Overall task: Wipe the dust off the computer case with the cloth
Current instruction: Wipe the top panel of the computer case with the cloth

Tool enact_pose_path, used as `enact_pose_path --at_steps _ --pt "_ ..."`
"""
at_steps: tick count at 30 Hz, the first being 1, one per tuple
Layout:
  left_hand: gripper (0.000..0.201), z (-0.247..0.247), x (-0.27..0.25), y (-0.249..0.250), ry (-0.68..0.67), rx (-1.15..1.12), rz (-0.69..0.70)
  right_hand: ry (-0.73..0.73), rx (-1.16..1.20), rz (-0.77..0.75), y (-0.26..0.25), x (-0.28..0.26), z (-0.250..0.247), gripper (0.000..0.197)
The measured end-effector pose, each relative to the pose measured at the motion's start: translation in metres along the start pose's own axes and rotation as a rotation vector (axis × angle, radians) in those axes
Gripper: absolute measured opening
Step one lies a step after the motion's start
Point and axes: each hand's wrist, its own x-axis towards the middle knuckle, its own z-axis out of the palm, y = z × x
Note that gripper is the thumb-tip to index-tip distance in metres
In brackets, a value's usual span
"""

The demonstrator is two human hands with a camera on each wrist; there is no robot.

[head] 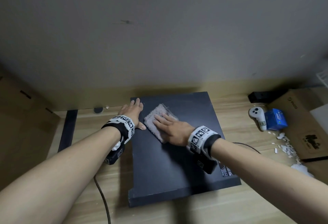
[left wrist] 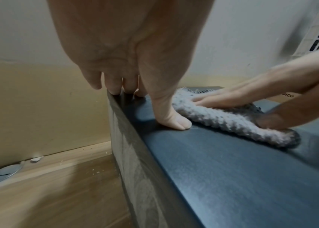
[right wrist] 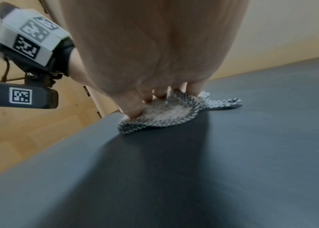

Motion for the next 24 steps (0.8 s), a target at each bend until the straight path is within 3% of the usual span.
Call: enact_pose_path --at_steps 3,9,14,19,24 --pt "0.111 0.001 0.000 -0.001 0.012 -0.010 0.010 0.033 0.011 0.068 0.032 -0.022 -0.004 0.070" --pt "0.110 0.003 0.003 -0.003 0.037 -0.025 0.014 0.085 0.059 0.385 0.109 -0.040 -0.017 0.072" --pt "0.113 0.007 0.005 -0.004 0.021 -0.053 0.001 0.101 0.152 0.544 0.119 -0.011 -0.031 0.069" --pt "0.112 0.003 0.003 0.000 0.011 -0.006 0.003 0.096 0.063 0.425 0.077 0.028 -0.051 0.063" --pt "0.112 -0.002 0.001 0.004 -0.010 0.027 -0.012 0.046 -0.007 0.272 0.034 0.051 -0.041 0.069"
